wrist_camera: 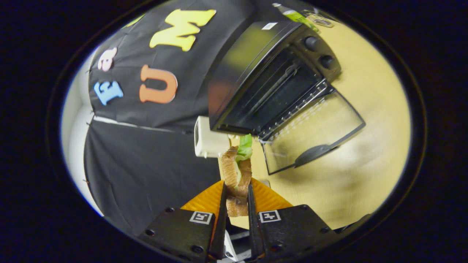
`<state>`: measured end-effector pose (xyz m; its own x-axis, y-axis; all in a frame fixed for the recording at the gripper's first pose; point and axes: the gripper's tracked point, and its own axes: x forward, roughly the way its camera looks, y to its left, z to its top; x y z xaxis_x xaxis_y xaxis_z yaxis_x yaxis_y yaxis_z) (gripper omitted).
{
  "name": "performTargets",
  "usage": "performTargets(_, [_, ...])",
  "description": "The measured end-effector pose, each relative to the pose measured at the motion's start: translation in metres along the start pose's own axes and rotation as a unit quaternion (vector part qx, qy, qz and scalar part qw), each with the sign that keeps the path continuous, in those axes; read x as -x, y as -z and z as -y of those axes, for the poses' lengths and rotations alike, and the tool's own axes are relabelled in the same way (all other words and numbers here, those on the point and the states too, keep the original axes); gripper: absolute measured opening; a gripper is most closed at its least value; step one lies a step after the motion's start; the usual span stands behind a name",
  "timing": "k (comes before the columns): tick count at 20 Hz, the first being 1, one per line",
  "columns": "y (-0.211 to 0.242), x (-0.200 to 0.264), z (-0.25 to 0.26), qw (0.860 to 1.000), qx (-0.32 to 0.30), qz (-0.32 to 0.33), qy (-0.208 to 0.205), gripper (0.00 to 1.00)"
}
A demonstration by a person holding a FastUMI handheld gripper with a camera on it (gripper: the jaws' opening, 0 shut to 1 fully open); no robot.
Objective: Open the toaster oven, put the food inside, and close the toaster oven door.
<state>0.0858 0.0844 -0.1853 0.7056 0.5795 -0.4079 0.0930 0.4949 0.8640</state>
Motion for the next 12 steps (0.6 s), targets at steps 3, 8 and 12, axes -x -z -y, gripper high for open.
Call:
performTargets(3, [-0.037,-0.012,0.015,0.997,-0.034,0.066,-0.013,0.33])
performTargets(8, [-0.076,-0.041,0.025,0.985,-0.08,0.144,-0.052,0.33])
performTargets(12, [-0.104,-0.072,0.05,0.969,-0.131,0.196,-0.068,0.33])
